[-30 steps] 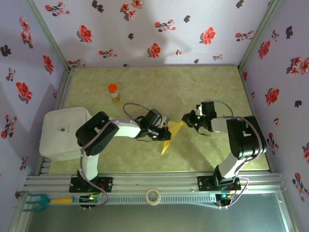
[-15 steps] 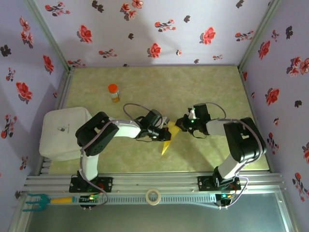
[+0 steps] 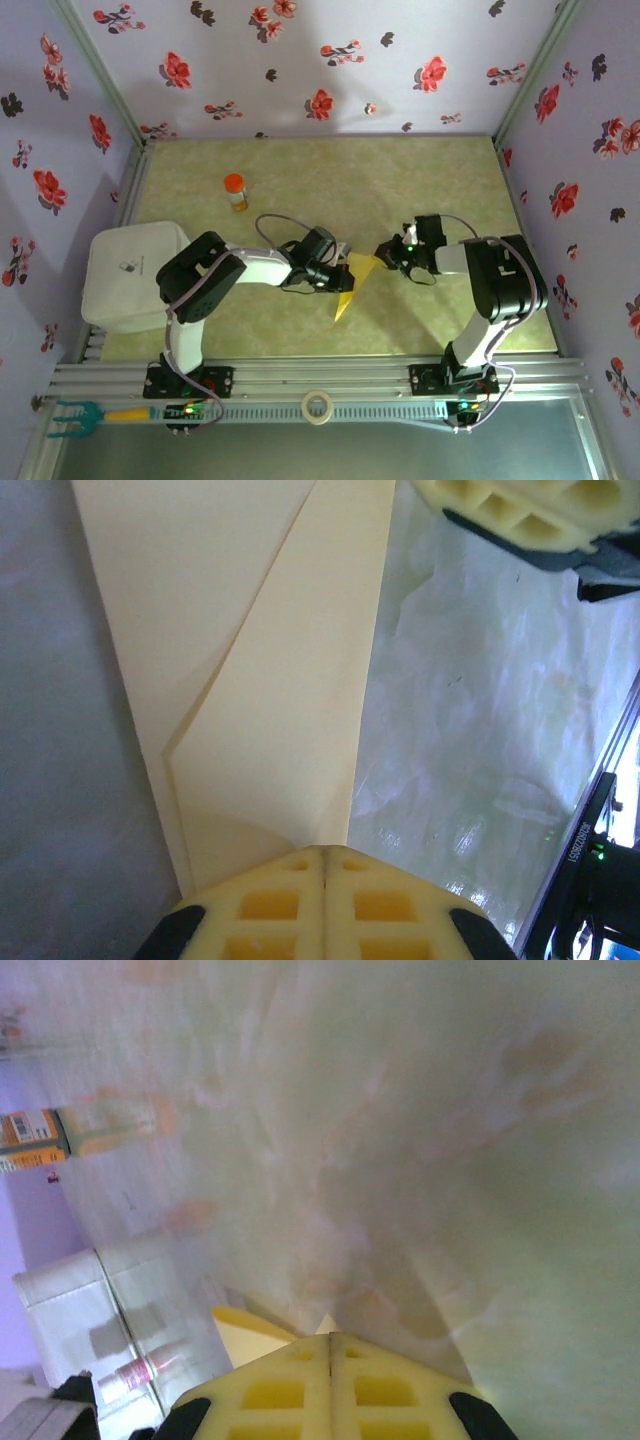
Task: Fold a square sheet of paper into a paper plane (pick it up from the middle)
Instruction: Fold the wing for the fifth time at the center of the table.
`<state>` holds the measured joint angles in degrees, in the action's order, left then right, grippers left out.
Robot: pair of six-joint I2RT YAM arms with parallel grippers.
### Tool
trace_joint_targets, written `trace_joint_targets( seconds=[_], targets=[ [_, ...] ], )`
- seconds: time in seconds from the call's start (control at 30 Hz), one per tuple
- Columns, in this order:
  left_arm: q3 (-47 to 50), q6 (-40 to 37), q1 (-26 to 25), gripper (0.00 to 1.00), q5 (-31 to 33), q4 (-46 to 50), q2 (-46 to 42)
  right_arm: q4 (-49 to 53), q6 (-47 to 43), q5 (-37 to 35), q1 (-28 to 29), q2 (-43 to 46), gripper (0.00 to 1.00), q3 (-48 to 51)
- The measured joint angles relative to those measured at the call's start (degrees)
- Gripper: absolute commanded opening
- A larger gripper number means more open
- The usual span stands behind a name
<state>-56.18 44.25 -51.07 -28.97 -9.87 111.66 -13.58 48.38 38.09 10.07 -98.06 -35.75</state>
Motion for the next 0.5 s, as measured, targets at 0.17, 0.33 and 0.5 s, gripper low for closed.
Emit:
trace_joint_targets(
  seconds=[0.17,0.33,0.5],
  targets=[
    [0.00,0.00,0.00,0.00,-0.02,0.00,0.00,0.22,0.07,-1.40,-0.74,1.38,0.06,-0.09],
    [0.11,0.02,0.00,0.00,0.00,-0.20,0.00,0.13,0.22,-1.79,0.81,8.13,0.07,0.37],
    [0.11,0.02,0.00,0.00,0.00,-0.17,-0.04,0.24,0.09,-1.03,6.80,7.56,0.03,0.22]
  ],
)
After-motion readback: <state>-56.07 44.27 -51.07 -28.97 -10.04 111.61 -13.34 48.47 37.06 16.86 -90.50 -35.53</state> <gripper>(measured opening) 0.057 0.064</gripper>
